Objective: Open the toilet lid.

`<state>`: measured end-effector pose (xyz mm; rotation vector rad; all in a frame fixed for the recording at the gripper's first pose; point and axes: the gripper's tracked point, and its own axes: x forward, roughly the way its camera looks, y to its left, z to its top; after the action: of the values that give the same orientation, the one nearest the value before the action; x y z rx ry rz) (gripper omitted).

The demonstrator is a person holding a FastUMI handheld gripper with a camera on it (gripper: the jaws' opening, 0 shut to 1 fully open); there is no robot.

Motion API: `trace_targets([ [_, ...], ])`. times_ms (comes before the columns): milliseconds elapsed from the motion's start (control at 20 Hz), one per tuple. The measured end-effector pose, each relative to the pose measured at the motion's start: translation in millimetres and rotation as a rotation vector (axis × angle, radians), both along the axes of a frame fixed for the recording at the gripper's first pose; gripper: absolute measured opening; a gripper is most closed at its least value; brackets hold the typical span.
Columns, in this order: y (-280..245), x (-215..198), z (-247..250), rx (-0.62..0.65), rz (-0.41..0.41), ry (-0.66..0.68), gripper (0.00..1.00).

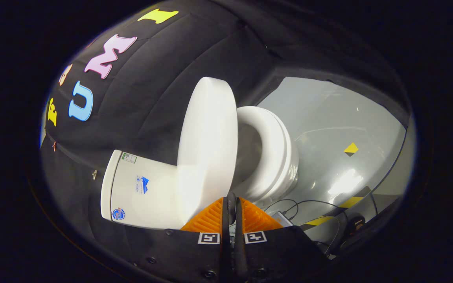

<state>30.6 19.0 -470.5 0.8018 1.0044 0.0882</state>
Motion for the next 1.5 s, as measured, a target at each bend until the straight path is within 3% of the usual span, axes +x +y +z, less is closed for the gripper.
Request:
trace_targets([
  [500,57.3,2.2,87.8,-0.362,0.038,-0.148,0.08],
  [900,110.2,0.3,132.7,-0.456,0.039,-0.238,0.08],
  [1500,200.7,-8.8,177.0,-0.575,0.105,-0.394,0.08],
])
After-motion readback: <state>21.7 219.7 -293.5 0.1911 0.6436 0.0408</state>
